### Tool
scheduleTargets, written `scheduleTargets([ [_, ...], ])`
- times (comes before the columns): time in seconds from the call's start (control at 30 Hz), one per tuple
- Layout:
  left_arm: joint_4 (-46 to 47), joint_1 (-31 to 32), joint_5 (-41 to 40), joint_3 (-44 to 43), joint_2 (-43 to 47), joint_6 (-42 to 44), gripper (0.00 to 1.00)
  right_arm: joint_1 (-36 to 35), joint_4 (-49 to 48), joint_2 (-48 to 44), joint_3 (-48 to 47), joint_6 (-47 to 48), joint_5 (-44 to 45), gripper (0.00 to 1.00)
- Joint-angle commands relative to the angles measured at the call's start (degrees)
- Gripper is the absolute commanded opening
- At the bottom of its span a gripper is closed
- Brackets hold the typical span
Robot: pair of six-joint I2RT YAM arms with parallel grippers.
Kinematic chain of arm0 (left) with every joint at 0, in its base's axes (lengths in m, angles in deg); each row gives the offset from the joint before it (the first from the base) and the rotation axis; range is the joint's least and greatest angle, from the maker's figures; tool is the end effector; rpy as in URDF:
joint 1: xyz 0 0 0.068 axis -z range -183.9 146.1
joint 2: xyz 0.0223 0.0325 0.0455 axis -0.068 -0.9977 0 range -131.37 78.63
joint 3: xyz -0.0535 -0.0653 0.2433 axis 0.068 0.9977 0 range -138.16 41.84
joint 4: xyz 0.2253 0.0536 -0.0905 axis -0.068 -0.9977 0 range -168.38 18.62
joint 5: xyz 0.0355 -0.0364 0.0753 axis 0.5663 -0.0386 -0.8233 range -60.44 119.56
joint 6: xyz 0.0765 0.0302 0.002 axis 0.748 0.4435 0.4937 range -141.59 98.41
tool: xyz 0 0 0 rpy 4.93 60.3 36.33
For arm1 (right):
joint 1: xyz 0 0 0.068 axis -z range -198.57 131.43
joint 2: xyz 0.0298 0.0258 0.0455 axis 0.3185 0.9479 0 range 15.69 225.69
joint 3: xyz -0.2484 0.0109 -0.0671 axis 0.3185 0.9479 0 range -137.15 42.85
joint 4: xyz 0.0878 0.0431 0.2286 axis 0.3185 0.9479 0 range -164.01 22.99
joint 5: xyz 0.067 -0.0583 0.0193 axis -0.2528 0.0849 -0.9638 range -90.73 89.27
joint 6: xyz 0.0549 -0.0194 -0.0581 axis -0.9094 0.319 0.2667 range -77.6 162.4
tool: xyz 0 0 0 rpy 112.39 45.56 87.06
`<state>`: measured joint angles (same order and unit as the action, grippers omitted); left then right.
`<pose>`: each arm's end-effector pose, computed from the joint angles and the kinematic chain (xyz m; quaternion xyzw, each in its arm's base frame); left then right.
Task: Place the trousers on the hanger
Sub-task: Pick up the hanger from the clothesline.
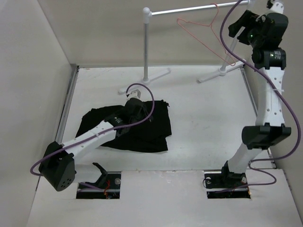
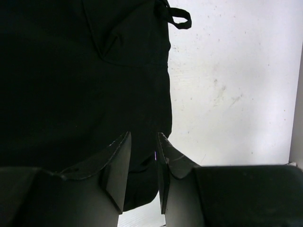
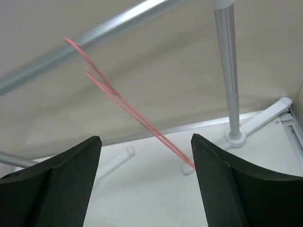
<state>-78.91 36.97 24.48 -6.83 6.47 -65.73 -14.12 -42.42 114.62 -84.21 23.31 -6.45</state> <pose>0.2344 -0.1944 0.2376 -0.0466 0.8686 -0.3038 0.3885 0.3786 -0.0223 0.5119 0.1149 0.7189 0.1232 0.6744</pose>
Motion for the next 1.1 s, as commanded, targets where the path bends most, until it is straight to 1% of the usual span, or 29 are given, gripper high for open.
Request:
scheduleTargets([
  [0.0, 1.03, -0.47, 2.35, -2.40, 0.18, 0.98, 0.26, -0.36, 6.64, 4.59, -5.65, 8.62, -1.58, 0.85],
  [0.17, 0.15, -0.92, 3.76, -1.88, 0.35, 0.99, 0.26, 0.96, 4.10, 7.05, -2.93, 9.69, -5.35, 0.86],
  [0.37, -1.08, -1.79, 4.82, -0.82, 0.35, 0.90, 0.26, 0.70, 3.74, 9.96, -3.01, 10.65, -7.55, 0.87],
  [0.63, -1.08, -3.02, 5.96, -1.52, -1.40, 0.72, 0.27, 0.43, 3.39, 14.62, -4.07, 10.04, -9.84, 0.83],
  [0.67, -1.08, -3.11, 5.96, -1.52, -1.40, 0.72, 0.27, 0.26, 3.39, 14.79, -4.07, 10.04, -9.84, 0.80],
  [0.73, -1.26, -3.38, 6.22, -1.52, -1.49, 0.72, 0.27, -0.09, 3.65, 14.80, -4.07, 9.95, -10.10, 0.70],
  [0.8, -1.26, -3.46, 6.31, -1.52, -1.67, 0.64, 0.27, -0.53, 3.65, 14.45, -3.89, 10.39, -10.19, 0.57],
  [0.9, -1.00, -3.38, 6.31, -1.43, -2.02, 0.55, 0.27, -1.50, 3.74, 13.31, -3.72, 11.09, -10.02, 0.40],
  [1.0, -0.56, -3.29, 6.31, -1.17, -2.02, 0.37, 0.26, -2.81, 3.30, 11.38, -2.58, 12.32, -8.88, 0.27],
  [1.07, -0.47, -3.38, 6.31, -0.73, -1.84, 0.28, 0.26, -3.96, 2.78, 9.71, -1.09, 13.11, -7.91, 0.22],
])
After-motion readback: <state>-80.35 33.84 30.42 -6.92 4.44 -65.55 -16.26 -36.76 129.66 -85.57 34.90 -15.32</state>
